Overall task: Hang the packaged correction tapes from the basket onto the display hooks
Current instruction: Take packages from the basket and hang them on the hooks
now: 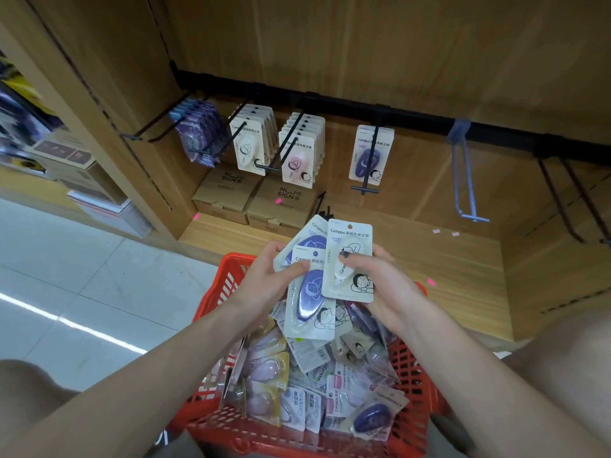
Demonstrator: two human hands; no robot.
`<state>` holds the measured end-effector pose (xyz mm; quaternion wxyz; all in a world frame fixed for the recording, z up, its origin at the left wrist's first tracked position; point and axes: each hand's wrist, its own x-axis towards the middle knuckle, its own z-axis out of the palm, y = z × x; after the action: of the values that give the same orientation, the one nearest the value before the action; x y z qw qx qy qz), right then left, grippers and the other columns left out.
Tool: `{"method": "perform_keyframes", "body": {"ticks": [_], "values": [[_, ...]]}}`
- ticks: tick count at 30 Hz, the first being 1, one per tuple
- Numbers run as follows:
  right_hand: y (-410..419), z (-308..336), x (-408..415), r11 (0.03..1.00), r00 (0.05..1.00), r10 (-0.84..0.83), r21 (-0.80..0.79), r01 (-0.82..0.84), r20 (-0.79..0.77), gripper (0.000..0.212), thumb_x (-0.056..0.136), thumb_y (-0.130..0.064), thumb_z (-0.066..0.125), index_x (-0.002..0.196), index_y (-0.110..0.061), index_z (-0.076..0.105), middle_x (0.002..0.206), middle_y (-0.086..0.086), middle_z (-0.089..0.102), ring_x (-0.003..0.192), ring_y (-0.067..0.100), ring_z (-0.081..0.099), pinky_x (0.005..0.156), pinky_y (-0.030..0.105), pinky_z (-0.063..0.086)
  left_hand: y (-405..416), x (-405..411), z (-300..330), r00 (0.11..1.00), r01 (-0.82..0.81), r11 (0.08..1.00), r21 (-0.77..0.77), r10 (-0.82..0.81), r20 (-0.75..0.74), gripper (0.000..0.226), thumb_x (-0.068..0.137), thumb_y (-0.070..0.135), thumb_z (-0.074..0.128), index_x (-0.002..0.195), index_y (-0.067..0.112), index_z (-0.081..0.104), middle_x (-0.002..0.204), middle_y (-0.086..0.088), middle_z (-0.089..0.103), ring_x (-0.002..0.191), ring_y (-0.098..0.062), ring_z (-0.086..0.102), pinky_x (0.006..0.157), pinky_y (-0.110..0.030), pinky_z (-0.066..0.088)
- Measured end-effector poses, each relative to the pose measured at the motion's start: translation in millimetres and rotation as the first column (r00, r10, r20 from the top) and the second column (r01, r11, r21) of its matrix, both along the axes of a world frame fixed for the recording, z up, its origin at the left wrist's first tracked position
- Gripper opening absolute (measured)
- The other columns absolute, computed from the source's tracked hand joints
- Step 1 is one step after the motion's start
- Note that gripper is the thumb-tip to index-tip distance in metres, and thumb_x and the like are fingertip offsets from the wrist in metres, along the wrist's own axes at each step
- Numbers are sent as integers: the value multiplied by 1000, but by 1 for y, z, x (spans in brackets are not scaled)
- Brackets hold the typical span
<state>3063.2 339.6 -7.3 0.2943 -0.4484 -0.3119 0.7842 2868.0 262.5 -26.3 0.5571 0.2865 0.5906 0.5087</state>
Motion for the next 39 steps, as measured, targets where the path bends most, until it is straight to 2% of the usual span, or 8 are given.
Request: {"method": "perform_keyframes", "body": {"ticks": [4, 7, 11, 17, 21, 24, 32, 39], "values": [[0, -4, 10, 1000, 998, 12, -19, -11, 63, 39, 94, -1, 65, 132, -9, 64, 122, 19, 74, 114, 40, 72, 98, 62, 56, 5, -10, 5, 995, -93, 995, -38, 94, 45, 34, 94, 27, 77, 115, 18, 52, 104, -10, 80, 92, -29, 80, 62, -34, 62], [-4, -5, 18, 994, 992, 88, -69, -82, 93, 40, 94, -7, 69, 134, -6, 62, 122, 20, 74, 110, 37, 74, 86, 51, 63, 8, -17, 9, 989, -118, 991, -59, 123, 78, 37, 92, 35, 78, 111, 21, 50, 105, -11, 80, 92, -30, 80, 60, -35, 62], [-8, -9, 24, 939, 940, 338, -75, -335, 36, 42, 95, -17, 68, 136, -8, 66, 133, 19, 70, 122, 40, 67, 107, 57, 50, 9, -19, 9, 988, -124, 990, -70, 129, 80, 38, 92, 35, 78, 114, 22, 50, 106, -12, 80, 94, -32, 79, 64, -40, 63], [-7, -18, 31, 926, 928, 371, -60, -372, -31, 47, 91, -15, 74, 137, -11, 66, 138, 21, 66, 128, 42, 64, 114, 63, 42, 6, -18, 15, 993, -100, 993, -67, 104, 61, 37, 95, 33, 75, 120, 20, 52, 107, -9, 80, 96, -29, 79, 62, -36, 64], [-6, -21, 34, 954, 954, 299, -11, -299, 8, 43, 87, -9, 73, 130, -15, 71, 133, 18, 70, 121, 39, 68, 103, 59, 54, 5, -17, 16, 992, -129, 990, -58, 130, 5, 34, 97, 32, 73, 120, 16, 54, 105, -11, 80, 95, -30, 79, 77, -45, 65], [-8, -23, 40, 974, 974, 226, -2, -226, 35, 46, 88, -7, 72, 133, -18, 69, 131, 17, 71, 120, 41, 68, 103, 66, 51, 5, -18, 16, 984, -176, 983, -51, 175, -27, 32, 96, 31, 75, 118, 17, 57, 104, -11, 80, 94, -33, 79, 86, -53, 62], [-12, -14, 51, 998, 991, 65, 18, -67, 114, 37, 96, 1, 65, 129, -17, 70, 122, 17, 75, 112, 40, 72, 99, 68, 52, 11, -30, 9, 952, -275, 961, -35, 267, -151, 36, 92, 42, 78, 109, 22, 54, 99, -2, 81, 85, -27, 80, 75, -48, 64], [-16, -8, 59, 991, 994, -111, 74, 110, 8, 37, 99, 1, 59, 134, -9, 63, 127, 16, 73, 116, 37, 71, 95, 53, 59, 17, -30, 8, 920, -325, 946, -20, 311, -237, 38, 89, 40, 82, 104, 20, 53, 91, 4, 81, 77, -26, 80, 61, -41, 64]]}}
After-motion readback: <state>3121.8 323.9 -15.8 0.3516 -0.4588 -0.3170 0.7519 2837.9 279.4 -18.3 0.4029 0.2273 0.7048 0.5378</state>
